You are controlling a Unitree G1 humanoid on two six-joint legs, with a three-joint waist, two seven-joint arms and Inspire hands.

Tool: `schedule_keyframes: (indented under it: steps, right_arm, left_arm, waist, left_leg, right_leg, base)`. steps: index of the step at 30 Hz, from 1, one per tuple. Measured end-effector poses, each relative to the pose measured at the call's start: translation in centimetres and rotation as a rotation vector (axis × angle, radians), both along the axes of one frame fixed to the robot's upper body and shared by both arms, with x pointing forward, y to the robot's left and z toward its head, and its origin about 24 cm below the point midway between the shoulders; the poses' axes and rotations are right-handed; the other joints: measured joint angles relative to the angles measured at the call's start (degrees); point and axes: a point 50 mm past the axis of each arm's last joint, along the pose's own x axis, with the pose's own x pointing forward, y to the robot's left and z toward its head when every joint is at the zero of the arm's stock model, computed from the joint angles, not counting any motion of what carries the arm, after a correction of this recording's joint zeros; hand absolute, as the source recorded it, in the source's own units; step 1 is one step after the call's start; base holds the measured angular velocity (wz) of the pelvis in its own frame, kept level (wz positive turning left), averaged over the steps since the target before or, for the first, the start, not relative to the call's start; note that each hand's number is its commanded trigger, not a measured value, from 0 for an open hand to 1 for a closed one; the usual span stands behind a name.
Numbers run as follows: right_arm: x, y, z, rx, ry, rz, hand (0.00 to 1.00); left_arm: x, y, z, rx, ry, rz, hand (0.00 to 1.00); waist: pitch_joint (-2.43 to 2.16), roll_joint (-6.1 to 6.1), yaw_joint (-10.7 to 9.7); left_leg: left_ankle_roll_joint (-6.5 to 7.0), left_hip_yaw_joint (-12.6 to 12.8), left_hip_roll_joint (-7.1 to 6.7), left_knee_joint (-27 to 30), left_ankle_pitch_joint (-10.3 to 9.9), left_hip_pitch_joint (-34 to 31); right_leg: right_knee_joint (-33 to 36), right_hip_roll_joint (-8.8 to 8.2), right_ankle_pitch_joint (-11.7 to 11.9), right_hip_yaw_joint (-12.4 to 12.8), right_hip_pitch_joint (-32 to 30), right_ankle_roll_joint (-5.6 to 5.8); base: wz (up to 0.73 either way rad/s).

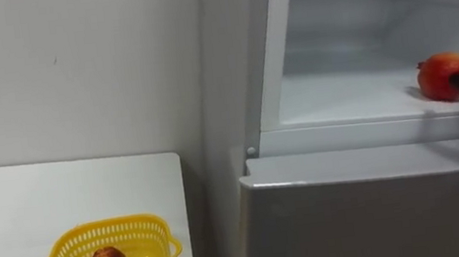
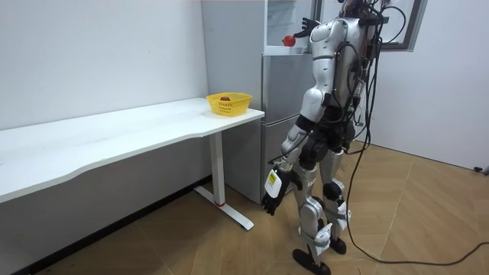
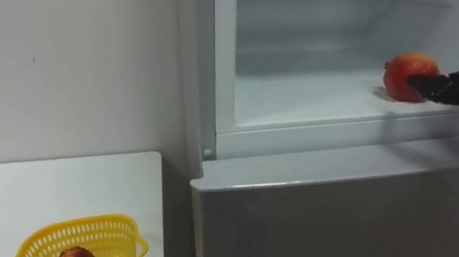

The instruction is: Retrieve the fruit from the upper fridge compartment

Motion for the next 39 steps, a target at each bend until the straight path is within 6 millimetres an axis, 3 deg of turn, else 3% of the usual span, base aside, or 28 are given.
schedule_keyframes:
  steps: [6, 9, 15, 27, 36, 39]
  right_arm:
    - [0.0, -0.2, -0.1, 0.009, 0.003, -0.003, 0.00]
    - [0.1, -0.5, -0.8, 0.059, 0.022, -0.003, 0.00]
    - [0.2, -0.7, -1.7, 0.086, 0.054, -0.004, 0.00]
    - [0.2, -0.8, -1.7, 0.074, 0.087, 0.012, 0.00]
    - [0.2, -1.3, -2.3, 0.019, 0.168, -0.008, 0.00]
    - [0.1, -1.7, -2.8, 0.020, 0.194, -0.025, 0.00]
  left_arm:
    - [-0.4, 0.0, 0.0, 0.000, 0.009, 0.002, 0.00]
    - [-0.4, 0.0, 0.0, 0.000, 0.010, 0.003, 0.00]
    - [-1.1, 0.3, 0.1, 0.006, 0.020, 0.028, 0.00]
    - [-2.5, 0.6, 0.3, 0.023, 0.056, 0.065, 0.00]
    - [-3.5, 1.0, 0.7, 0.044, 0.069, 0.079, 0.00]
    - [-3.9, 1.0, 0.8, 0.048, 0.078, 0.081, 0.00]
  waist:
    - [0.10, 0.05, 0.53]
    - [0.38, 0.07, 1.45]
    - [0.40, 0.07, 1.56]
    - [-0.30, -0.95, 1.81]
    - [0.07, -1.39, 3.24]
    - [0.25, -1.88, 3.30]
  left_leg:
    - [-0.09, -0.34, 0.05, 0.02, 0.05, 0.13]
    - [-0.09, -0.35, 0.05, 0.02, 0.06, 0.32]
    - [-0.09, -1.19, 0.00, 0.02, 0.05, -0.03]
    - [-0.24, -2.60, 0.03, -0.02, 0.15, -0.94]
    - [-0.40, -3.60, -0.02, -0.03, 0.27, -0.78]
    - [-0.52, -4.41, -0.60, -0.02, 0.55, -0.98]
  right_leg:
    - [0.00, -0.01, 0.00, -0.83, 0.15, -0.01]
    - [-0.02, 0.02, 0.01, -0.81, 0.04, -0.02]
    - [0.02, 0.03, -0.01, -1.01, -0.12, -0.04]
    - [0.06, -0.04, -0.10, -3.17, -0.44, -0.17]
    - [-0.06, -0.17, -0.10, -5.07, 0.28, -0.18]
    - [-0.03, -0.61, -0.26, -5.67, 0.29, -0.36]
  base:
    - [0.02]
    - [0.00]
    - [0.05]
    - [0.05]
    - [0.06]
    - [0.13]
